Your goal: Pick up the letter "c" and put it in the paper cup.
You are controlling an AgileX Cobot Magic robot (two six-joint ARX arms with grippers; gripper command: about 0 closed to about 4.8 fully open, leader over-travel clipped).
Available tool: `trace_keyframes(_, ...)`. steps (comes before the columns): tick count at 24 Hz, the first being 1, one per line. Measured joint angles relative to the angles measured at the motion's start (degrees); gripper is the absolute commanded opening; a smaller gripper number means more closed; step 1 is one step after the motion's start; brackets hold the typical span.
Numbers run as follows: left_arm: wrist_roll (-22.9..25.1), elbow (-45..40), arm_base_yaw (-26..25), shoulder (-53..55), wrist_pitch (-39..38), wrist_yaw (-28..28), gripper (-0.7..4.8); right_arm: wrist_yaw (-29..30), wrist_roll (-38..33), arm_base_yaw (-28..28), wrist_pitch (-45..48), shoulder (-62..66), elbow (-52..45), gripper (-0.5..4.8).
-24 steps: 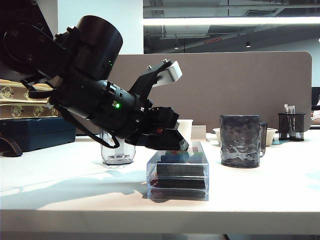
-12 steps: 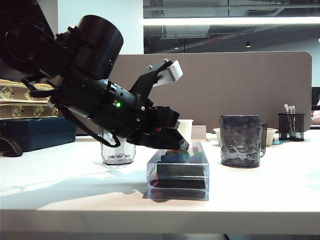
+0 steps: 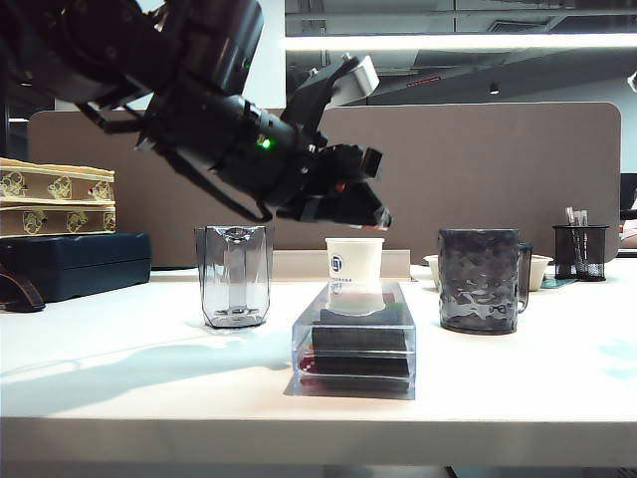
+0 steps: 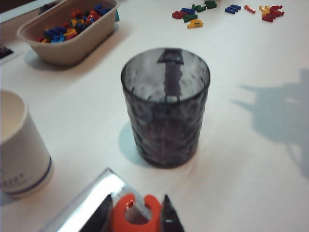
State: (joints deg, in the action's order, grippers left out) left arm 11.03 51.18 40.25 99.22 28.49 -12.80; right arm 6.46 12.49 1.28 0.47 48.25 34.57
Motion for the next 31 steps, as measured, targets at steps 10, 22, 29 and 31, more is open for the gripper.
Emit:
trace_keyframes(10,5.62,4.28,-0.11,-0.02,-0.11,4.59,0.66,-0.26,0.00,0.61,-1.33,-0.15,0.00,1.49)
trace_keyframes(22,7.61,9.53,-4.90,1.05,-0.55,5.49,0.66,-0.37,0.00,2.64,-1.40,-0.22,0.07,1.49)
trace_keyframes(29,7.63,15.37,-5.07,6.51,-1.33,5.33,0.66,-0.37,0.00,2.64,-1.84,-0.24,0.26,1.49)
trace_keyframes(31,7.63,16.28,-5.09,7.61,-1.33,5.33,0.66,-0.37,0.00,2.64,-2.10,-0.24,0.26,1.49)
